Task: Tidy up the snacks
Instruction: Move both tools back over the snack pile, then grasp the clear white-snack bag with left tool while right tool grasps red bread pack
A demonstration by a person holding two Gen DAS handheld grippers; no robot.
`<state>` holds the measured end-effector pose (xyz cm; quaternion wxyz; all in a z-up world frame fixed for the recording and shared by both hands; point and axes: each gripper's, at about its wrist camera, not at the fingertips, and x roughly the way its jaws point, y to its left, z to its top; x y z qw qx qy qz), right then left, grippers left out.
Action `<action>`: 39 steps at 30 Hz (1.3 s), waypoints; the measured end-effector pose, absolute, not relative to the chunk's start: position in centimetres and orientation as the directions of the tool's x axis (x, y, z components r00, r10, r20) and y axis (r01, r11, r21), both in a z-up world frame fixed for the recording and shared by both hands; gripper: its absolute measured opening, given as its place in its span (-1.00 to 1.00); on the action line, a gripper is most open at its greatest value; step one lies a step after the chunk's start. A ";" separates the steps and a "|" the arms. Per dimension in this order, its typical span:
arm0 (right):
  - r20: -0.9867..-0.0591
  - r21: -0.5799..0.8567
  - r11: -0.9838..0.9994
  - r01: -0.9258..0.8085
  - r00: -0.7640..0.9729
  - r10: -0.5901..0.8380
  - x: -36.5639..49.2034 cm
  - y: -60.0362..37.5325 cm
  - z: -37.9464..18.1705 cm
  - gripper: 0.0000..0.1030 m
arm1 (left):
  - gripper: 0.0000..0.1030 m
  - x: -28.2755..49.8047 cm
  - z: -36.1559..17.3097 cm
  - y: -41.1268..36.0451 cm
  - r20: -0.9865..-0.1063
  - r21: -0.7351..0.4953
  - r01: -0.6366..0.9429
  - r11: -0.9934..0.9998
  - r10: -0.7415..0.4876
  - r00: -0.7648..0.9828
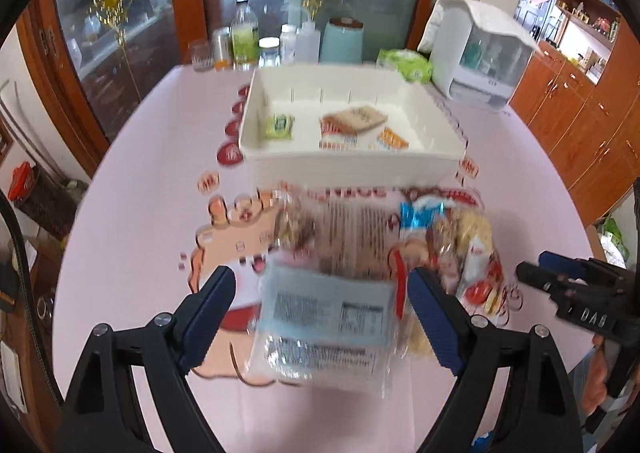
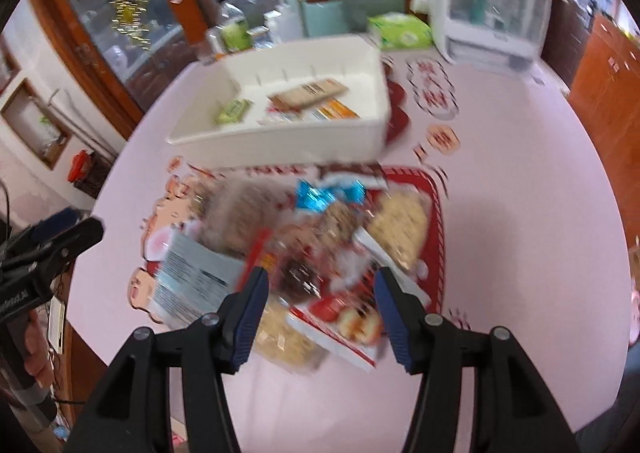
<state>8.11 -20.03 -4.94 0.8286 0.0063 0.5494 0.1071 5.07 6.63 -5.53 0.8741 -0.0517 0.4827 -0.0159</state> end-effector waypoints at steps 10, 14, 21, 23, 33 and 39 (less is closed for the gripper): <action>-0.934 0.212 0.977 -0.025 0.291 0.210 8.0 -23.9 -9.0 0.08 | 0.69 5.1 -13.9 7.3 -0.916 -0.152 -0.033 0.988 -0.128 0.379; -0.933 0.243 0.970 0.007 0.276 0.232 8.6 -24.0 -9.7 0.08 | 0.69 5.7 -15.5 8.7 -0.925 -0.167 -0.054 0.985 -0.137 0.356; -0.946 0.238 0.970 0.050 0.237 0.220 10.1 -23.5 -11.8 0.08 | 0.69 6.3 -17.8 10.5 -0.936 -0.207 -0.055 0.977 -0.181 0.303; -0.946 0.252 0.966 0.057 0.225 0.234 10.4 -23.3 -12.3 0.08 | 0.69 6.5 -18.4 10.8 -0.939 -0.218 -0.050 0.975 -0.196 0.282; -0.960 0.230 0.971 0.067 0.180 0.215 10.7 -21.3 -14.6 0.18 | 0.81 8.0 -20.3 10.2 -0.948 -0.240 -0.010 0.971 -0.232 0.218; -0.969 0.179 0.982 0.061 0.181 0.165 9.8 -20.4 -15.6 0.15 | 0.98 9.0 -21.3 8.4 -0.954 -0.240 0.029 0.970 -0.241 0.179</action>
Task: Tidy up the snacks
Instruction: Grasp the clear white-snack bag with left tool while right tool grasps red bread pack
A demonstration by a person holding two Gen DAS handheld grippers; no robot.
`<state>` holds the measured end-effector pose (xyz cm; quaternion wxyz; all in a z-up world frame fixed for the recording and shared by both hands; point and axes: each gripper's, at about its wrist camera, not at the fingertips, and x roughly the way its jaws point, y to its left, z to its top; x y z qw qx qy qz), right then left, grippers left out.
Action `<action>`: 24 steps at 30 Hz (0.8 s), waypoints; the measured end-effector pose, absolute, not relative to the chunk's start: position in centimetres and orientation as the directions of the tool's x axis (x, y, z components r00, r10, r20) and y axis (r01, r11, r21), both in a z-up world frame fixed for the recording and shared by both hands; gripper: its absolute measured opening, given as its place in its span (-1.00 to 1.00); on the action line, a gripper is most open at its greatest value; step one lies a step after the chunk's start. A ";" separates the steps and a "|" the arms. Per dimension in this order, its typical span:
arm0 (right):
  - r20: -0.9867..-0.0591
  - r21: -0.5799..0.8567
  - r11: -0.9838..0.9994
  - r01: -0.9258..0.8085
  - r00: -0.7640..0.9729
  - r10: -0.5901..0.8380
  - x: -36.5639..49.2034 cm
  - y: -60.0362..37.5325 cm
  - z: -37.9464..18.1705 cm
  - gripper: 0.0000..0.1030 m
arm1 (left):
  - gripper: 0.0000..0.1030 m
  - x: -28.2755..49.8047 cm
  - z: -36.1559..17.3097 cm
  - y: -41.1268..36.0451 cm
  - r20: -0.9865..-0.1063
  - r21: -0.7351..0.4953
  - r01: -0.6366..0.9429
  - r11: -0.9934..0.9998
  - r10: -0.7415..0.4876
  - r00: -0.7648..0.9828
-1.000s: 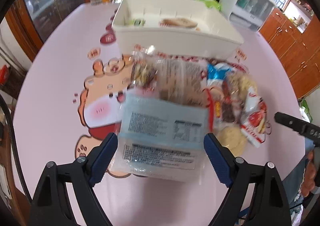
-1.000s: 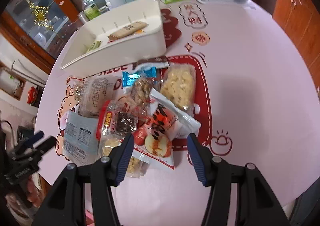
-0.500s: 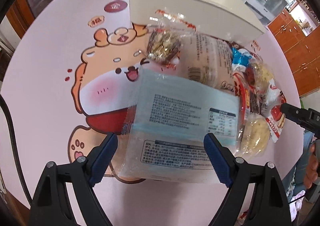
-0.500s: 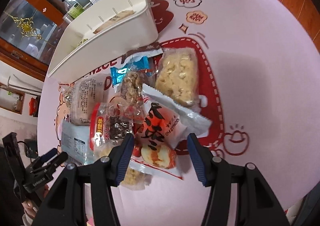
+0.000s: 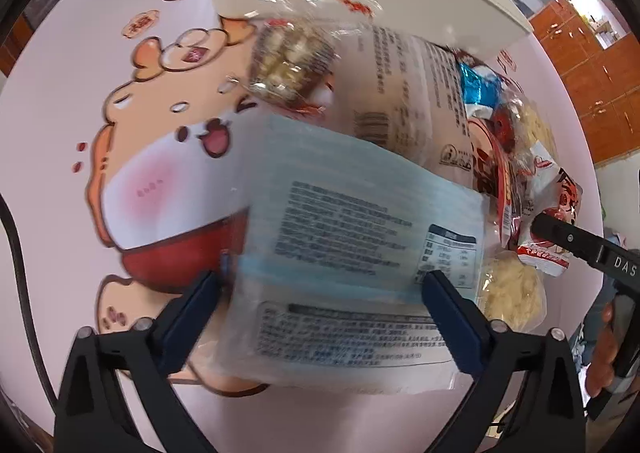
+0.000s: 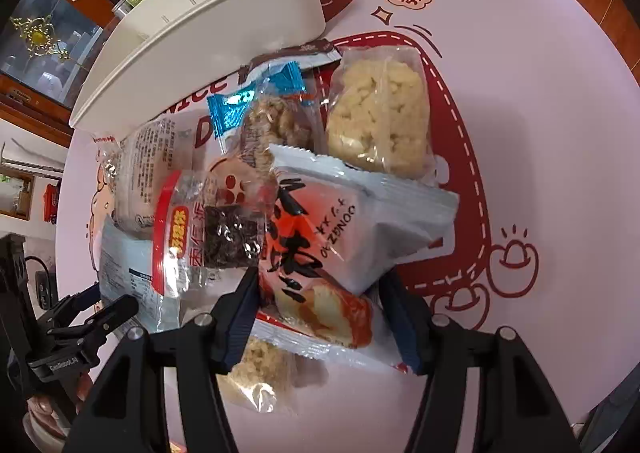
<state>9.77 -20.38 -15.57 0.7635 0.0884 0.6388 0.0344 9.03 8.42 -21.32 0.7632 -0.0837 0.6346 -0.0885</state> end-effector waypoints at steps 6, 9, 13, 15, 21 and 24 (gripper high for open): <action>-0.967 0.115 0.993 0.024 0.231 0.106 8.5 -19.3 -14.9 0.00 | 0.51 9.5 -20.8 6.5 -0.957 -0.252 0.059 0.966 -0.258 0.135; -0.960 0.124 0.992 0.029 0.255 0.113 7.5 -19.2 -14.8 -0.02 | 0.19 9.8 -19.9 5.8 -0.964 -0.224 0.057 0.973 -0.230 0.136; -0.949 0.136 0.990 0.023 0.291 0.123 6.4 -19.8 -14.4 -0.04 | -0.22 9.6 -18.0 5.0 -0.967 -0.189 0.073 0.979 -0.198 0.160; -0.944 0.130 0.991 0.017 0.310 0.118 5.9 -19.8 -14.1 -0.06 | -0.42 9.6 -17.4 4.4 -0.968 -0.169 0.092 0.981 -0.183 0.172; -0.929 0.141 0.990 0.021 0.349 0.125 5.4 -20.4 -13.4 -0.08 | -0.68 9.6 -15.2 1.8 -0.964 -0.088 0.122 0.989 -0.116 0.238; -0.921 0.150 0.988 0.023 0.367 0.131 4.9 -21.0 -13.0 -0.08 | -0.78 9.1 -14.1 0.7 -0.958 -0.070 0.138 0.988 -0.105 0.265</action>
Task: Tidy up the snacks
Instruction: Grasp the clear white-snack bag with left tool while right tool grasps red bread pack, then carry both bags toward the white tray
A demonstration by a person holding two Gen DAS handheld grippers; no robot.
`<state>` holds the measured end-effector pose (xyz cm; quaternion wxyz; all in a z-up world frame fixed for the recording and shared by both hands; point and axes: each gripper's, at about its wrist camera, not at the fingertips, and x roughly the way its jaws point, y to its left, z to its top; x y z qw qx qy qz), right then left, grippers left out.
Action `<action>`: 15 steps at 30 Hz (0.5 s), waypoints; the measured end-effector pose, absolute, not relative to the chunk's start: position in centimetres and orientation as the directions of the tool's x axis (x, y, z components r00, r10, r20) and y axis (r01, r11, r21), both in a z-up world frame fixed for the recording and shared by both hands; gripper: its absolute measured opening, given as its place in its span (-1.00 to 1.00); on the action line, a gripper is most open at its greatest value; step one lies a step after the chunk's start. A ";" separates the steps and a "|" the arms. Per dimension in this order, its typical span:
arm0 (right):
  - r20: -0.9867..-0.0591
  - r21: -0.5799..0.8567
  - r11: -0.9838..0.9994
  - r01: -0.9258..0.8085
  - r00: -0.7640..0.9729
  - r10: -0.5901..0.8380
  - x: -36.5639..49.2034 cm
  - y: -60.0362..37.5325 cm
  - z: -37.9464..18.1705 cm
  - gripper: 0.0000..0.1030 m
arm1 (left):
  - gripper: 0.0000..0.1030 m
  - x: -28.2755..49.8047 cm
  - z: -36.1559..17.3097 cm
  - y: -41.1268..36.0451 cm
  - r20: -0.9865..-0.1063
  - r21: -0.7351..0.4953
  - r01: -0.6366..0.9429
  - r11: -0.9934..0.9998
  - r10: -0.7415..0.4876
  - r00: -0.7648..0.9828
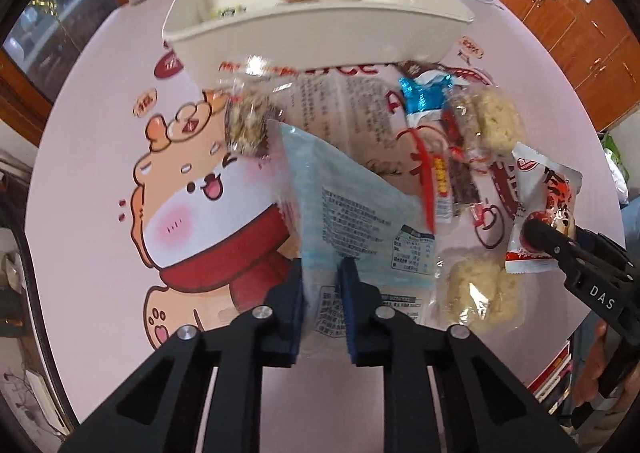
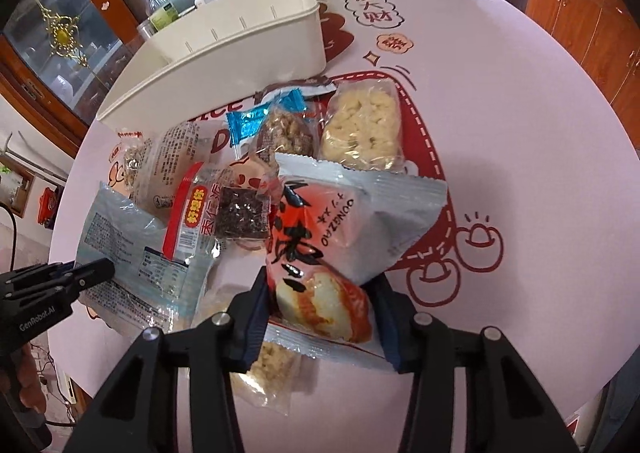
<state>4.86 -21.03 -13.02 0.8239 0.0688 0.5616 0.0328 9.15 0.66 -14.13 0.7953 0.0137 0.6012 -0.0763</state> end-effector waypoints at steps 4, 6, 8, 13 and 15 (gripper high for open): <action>-0.912 0.165 0.986 0.026 0.384 0.143 4.4 -21.8 -12.5 -0.09 | -0.87 8.3 -12.9 1.0 -0.952 -0.068 0.134 0.989 -0.104 0.287; -0.909 0.170 0.985 0.026 0.390 0.146 4.1 -22.2 -12.4 -0.09 | -0.89 7.7 -12.1 1.3 -0.948 -0.070 0.132 0.989 -0.107 0.300; -0.906 0.172 0.985 0.029 0.396 0.147 3.9 -22.5 -12.3 -0.09 | -0.89 7.2 -11.8 1.5 -0.944 -0.068 0.130 0.989 -0.106 0.313; -0.899 0.182 0.983 0.035 0.410 0.152 3.4 -23.4 -11.9 -0.09 | -0.89 6.9 -10.6 1.2 -0.931 -0.066 0.135 0.989 -0.110 0.347; -0.896 0.186 0.982 0.036 0.417 0.154 3.4 -23.7 -11.7 -0.09 | -0.89 6.7 -9.9 1.1 -0.927 -0.065 0.133 0.989 -0.109 0.360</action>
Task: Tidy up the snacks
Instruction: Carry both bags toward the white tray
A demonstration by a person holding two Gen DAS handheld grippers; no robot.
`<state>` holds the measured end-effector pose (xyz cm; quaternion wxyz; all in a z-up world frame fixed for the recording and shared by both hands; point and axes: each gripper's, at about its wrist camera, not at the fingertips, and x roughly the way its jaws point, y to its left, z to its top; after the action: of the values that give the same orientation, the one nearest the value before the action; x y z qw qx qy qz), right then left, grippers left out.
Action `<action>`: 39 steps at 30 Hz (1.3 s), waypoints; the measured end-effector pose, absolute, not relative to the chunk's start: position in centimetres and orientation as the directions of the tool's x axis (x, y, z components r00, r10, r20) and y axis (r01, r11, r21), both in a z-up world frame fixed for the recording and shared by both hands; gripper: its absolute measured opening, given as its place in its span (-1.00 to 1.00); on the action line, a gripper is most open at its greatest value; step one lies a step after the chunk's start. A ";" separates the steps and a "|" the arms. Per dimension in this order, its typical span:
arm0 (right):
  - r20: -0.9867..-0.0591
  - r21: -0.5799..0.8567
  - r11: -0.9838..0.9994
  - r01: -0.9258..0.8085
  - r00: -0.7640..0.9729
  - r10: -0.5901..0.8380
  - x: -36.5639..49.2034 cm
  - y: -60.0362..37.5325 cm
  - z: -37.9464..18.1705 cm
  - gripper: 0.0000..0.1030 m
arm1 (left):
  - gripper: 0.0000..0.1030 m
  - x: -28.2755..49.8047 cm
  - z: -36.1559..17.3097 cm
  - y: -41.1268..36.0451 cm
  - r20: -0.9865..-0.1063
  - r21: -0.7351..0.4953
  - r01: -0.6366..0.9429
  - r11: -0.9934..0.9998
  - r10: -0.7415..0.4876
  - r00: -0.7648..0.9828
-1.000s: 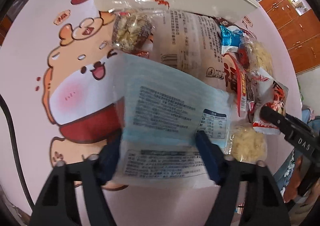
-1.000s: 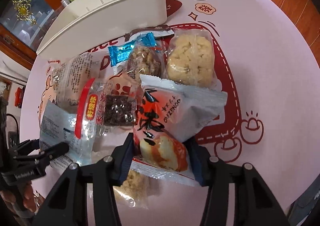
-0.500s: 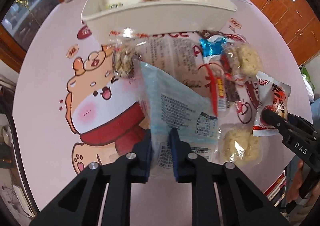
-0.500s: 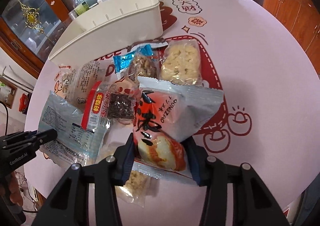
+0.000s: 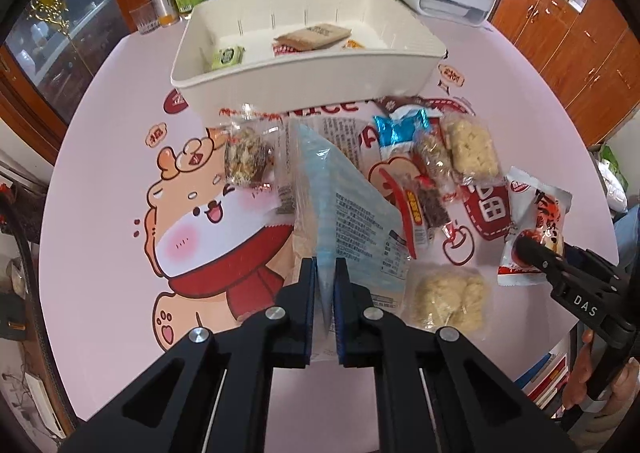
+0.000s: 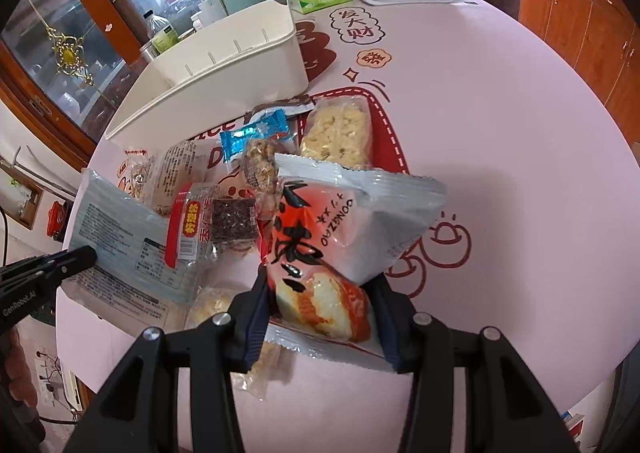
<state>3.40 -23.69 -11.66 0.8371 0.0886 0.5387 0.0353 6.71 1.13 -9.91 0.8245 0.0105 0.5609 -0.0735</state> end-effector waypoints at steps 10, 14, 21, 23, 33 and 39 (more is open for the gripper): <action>-0.872 0.214 0.976 0.031 0.455 0.177 3.5 -24.6 -10.1 -0.09 | -0.89 6.4 -5.5 0.7 -0.885 -0.085 0.136 0.987 -0.138 0.445; -0.862 0.221 0.975 0.023 0.472 0.184 3.7 -24.6 -9.2 -0.09 | -0.89 6.4 -3.3 0.9 -0.857 -0.099 0.126 0.987 -0.149 0.493; -0.842 0.236 0.972 0.003 0.500 0.203 4.5 -24.3 -7.8 -0.10 | -0.89 6.9 -0.5 1.3 -0.821 -0.108 0.114 0.988 -0.153 0.550; -0.835 0.240 0.971 -0.003 0.509 0.208 4.8 -24.2 -7.4 -0.10 | -0.89 7.1 0.0 1.3 -0.815 -0.106 0.113 0.988 -0.151 0.560; -0.805 0.262 0.965 -0.020 0.547 0.230 6.2 -24.1 -5.3 -0.10 | -0.89 8.7 2.4 1.5 -0.777 -0.120 0.109 0.987 -0.162 0.609; -0.796 0.274 0.961 -0.027 0.554 0.242 8.0 -23.5 -4.4 -0.10 | -0.89 10.2 4.1 2.5 -0.745 -0.148 0.100 0.984 -0.177 0.643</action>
<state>8.00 -23.54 -4.39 0.8739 0.1157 0.4657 0.0770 10.23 2.49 4.06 0.9053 -0.0467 0.4152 -0.0764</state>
